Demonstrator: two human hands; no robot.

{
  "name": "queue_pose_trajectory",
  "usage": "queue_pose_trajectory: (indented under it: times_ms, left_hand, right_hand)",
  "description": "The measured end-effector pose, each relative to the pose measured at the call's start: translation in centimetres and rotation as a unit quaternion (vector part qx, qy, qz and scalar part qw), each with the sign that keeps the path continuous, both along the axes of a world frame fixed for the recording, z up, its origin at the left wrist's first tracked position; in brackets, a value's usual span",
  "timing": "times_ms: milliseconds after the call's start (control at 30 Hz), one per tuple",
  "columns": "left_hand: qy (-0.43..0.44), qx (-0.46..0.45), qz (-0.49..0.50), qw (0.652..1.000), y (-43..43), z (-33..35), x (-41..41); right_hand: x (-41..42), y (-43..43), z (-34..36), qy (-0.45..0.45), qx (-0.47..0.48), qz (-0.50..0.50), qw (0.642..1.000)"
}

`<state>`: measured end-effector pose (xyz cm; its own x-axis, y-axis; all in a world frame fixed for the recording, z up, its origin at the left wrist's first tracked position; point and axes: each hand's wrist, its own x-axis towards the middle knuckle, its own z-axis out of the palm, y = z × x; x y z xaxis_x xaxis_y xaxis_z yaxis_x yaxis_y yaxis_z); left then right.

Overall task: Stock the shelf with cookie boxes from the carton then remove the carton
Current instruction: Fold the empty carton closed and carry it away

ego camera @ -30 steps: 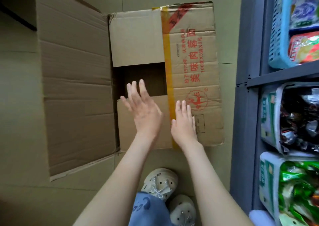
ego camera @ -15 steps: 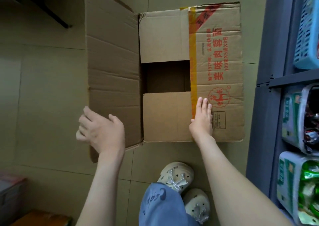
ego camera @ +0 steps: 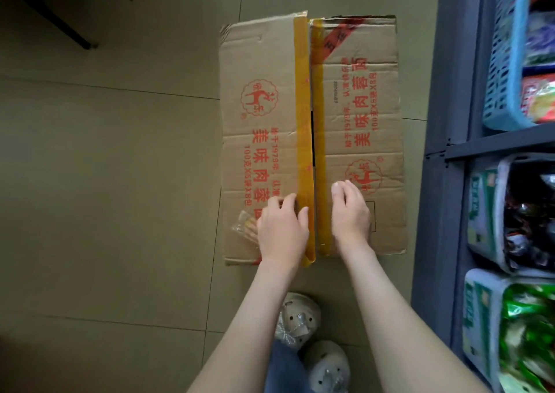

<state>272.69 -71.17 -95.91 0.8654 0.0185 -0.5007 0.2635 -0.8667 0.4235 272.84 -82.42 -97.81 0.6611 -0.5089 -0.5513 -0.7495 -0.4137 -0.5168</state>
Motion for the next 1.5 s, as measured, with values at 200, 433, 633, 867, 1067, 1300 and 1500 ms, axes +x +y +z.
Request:
queue_pose_trajectory:
  times_ms: [200,433,633,867,1067,1300,1500]
  left_hand:
    - [-0.015,0.038,0.081,0.996,-0.6,-2.6,1.5]
    - [0.078,0.07,0.314,0.943,3.0,-4.6,2.8]
    - [0.139,0.068,0.314,0.937,3.5,-4.2,3.6]
    - [0.098,0.106,0.305,0.941,3.1,-2.6,3.1]
    - [0.099,0.145,0.278,0.944,2.6,2.2,2.9]
    - [0.128,0.188,0.209,0.951,3.4,11.7,2.6]
    - [0.121,0.23,0.134,0.956,3.9,20.2,3.9]
  right_hand:
    - [1.5,-0.5,-1.0,-0.003,-0.086,0.013,0.996]
    - [1.2,-5.5,-1.9,0.138,-0.107,-0.076,0.982]
    - [1.0,-8.3,-2.6,0.185,-0.024,-0.153,0.97]
    - [0.0,-8.3,-0.6,0.153,-0.06,-0.143,0.976]
    - [0.3,-8.6,4.1,0.144,-0.024,-0.158,0.977]
    - [-1.2,-8.4,12.1,0.17,-0.014,-0.149,0.974]
    - [-2.8,-7.3,19.2,0.2,0.003,-0.188,0.962]
